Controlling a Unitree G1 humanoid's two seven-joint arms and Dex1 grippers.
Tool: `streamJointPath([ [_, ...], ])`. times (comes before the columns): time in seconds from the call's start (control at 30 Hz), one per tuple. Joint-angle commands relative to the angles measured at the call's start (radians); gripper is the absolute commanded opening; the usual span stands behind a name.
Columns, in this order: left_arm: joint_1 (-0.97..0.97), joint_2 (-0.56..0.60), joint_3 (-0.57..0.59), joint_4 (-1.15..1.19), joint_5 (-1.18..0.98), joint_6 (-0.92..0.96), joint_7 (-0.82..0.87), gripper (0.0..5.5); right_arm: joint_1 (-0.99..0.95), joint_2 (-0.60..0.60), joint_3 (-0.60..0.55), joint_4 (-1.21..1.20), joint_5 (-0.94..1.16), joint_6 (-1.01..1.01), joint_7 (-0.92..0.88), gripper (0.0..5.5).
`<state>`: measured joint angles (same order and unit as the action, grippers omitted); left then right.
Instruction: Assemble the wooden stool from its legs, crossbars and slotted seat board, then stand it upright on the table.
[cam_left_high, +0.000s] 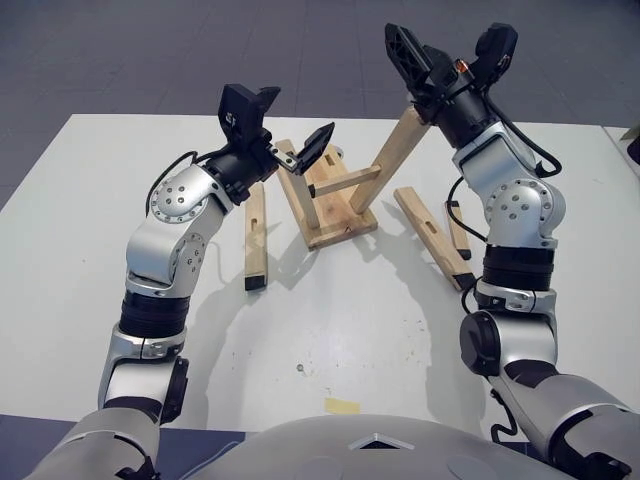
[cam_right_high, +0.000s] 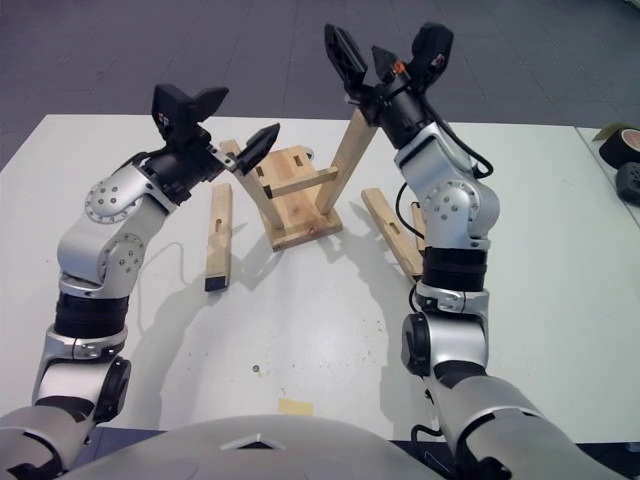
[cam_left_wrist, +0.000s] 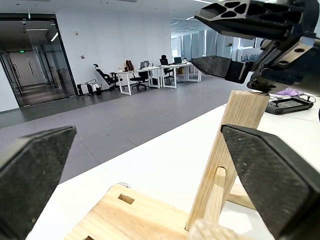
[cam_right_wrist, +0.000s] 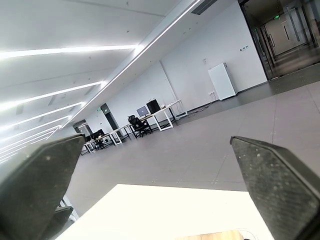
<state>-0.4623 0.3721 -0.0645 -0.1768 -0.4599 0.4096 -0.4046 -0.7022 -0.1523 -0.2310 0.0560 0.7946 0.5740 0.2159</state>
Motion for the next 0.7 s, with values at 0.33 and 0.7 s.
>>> streamJointPath([
  [0.33,-0.312,0.020,0.424,0.111,-0.164,0.039,0.238,5.38,0.154,-0.161,-0.047,-0.383,0.174,0.153,0.000,5.40],
  [0.7,-0.243,-0.026,0.367,0.274,-0.003,-0.036,0.279,5.38,0.190,-0.180,0.197,-0.134,-0.389,-0.060,-0.162,5.40],
])
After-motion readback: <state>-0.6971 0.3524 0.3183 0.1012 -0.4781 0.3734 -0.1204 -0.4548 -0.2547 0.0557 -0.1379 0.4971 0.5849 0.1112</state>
